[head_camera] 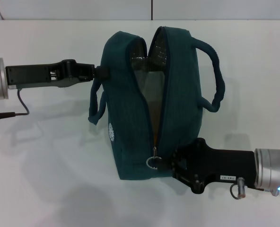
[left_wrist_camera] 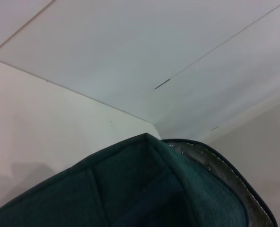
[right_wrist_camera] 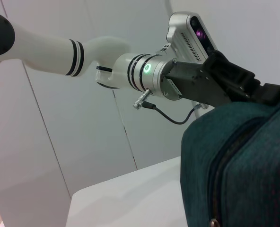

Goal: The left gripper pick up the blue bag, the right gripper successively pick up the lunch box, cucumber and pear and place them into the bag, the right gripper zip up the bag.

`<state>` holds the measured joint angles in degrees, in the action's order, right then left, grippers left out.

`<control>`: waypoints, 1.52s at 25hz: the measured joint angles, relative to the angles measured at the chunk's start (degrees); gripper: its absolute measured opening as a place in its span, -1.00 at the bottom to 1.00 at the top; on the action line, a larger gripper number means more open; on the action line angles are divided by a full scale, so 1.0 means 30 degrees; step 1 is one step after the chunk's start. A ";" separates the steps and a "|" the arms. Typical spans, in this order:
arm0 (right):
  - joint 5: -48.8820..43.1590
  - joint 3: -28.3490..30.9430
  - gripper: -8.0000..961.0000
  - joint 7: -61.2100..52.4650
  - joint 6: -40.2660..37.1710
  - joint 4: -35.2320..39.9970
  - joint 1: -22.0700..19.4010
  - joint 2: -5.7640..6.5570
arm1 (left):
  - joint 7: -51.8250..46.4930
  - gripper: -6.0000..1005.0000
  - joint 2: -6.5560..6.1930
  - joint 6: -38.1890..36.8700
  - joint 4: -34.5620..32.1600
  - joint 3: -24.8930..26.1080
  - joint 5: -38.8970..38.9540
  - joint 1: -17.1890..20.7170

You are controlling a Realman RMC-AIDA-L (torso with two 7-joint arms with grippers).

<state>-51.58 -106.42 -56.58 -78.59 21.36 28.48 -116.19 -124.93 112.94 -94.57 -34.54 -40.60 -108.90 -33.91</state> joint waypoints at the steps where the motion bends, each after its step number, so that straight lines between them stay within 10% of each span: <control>1: 0.0041 0.0003 -0.89 -0.0057 -0.0016 -0.0004 -0.0033 0.0000 | 0.0002 -0.84 0.0000 -0.0007 0.0001 0.0000 0.0000 0.0000; 38: -0.0405 0.2829 -0.95 -0.1302 -0.3174 -0.0091 -0.1334 0.0542 | 0.0264 -0.84 -0.0001 -0.0107 0.0001 -0.0016 0.0000 0.0289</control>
<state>-52.80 -97.93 -60.48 -88.11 21.09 24.48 -114.57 -124.14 112.94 -94.90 -34.54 -40.65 -108.90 -33.04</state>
